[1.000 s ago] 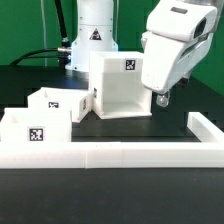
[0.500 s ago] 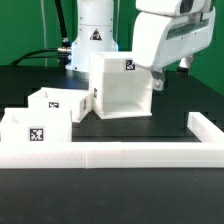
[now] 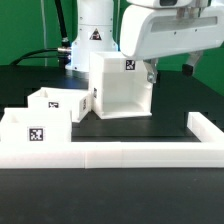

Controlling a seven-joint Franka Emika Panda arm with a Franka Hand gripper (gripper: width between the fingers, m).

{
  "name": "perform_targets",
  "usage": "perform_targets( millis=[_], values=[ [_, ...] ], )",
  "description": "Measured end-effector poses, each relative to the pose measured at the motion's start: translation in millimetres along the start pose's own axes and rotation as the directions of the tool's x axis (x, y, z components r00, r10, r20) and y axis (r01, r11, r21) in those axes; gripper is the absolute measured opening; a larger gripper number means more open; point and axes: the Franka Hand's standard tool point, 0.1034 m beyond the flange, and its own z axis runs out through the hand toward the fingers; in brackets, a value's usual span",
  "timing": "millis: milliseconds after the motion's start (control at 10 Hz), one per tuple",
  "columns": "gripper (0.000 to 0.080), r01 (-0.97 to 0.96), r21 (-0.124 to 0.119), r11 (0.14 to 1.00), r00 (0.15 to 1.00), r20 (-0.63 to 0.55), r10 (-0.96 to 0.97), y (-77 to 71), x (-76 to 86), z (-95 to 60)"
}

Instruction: Assemble drawer

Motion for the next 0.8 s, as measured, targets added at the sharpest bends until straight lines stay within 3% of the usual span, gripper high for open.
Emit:
perform_targets(
  millis=[200,300,500,600,800],
  values=[
    [0.0650,0.003,-0.009,1.000,1.000,-0.001,-0.003,-7.5,-17.7,-13.8],
    [0.0650,0.006,-0.021,1.000,1.000,-0.005,-0.006,-12.9,-34.1,-25.3],
    [0.0650,0.016,-0.027,1.000,1.000,-0.016,-0.016,-16.8,-59.0,-31.7],
    [0.0650,-0.003,-0.001,1.000,1.000,-0.010,0.003,-17.6,-69.0,-29.4],
    [0.0650,-0.006,0.001,1.000,1.000,-0.009,0.006,-17.5,-68.9,-28.0]
  ],
)
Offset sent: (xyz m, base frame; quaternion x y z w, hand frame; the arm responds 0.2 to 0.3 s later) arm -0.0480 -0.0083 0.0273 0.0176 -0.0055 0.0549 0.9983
